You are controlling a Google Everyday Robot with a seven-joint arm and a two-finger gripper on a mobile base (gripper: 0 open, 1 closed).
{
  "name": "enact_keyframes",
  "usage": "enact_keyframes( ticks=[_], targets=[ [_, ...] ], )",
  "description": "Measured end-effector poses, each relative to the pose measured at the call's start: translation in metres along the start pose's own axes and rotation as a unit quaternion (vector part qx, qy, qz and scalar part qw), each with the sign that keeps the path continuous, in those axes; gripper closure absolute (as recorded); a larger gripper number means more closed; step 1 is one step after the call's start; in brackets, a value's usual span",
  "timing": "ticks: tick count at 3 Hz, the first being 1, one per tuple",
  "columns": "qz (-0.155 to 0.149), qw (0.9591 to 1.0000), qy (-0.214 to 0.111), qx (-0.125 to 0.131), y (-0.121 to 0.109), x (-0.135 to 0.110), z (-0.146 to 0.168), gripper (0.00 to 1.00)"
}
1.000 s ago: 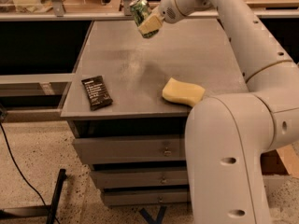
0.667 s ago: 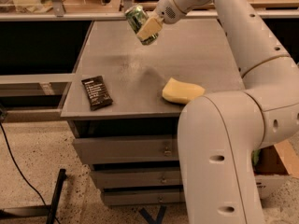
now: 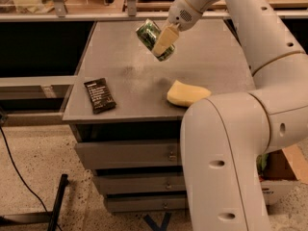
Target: Knock green can over
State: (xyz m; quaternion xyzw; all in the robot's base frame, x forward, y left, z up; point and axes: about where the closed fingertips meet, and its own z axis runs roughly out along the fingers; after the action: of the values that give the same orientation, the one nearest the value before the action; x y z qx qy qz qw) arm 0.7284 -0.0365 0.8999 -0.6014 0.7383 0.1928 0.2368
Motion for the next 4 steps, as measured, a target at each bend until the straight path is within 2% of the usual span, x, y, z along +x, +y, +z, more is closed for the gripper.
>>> enact_keyframes(
  ticks=[1, 2, 4],
  targets=[
    [-0.011, 0.9993, 0.034, -0.010, 0.009, 0.012, -0.008, 0.97],
    [-0.014, 0.9987, 0.047, -0.012, 0.010, 0.021, -0.011, 0.79],
    [-0.010, 0.9968, 0.079, -0.009, -0.001, 0.059, -0.004, 0.32]
  ],
)
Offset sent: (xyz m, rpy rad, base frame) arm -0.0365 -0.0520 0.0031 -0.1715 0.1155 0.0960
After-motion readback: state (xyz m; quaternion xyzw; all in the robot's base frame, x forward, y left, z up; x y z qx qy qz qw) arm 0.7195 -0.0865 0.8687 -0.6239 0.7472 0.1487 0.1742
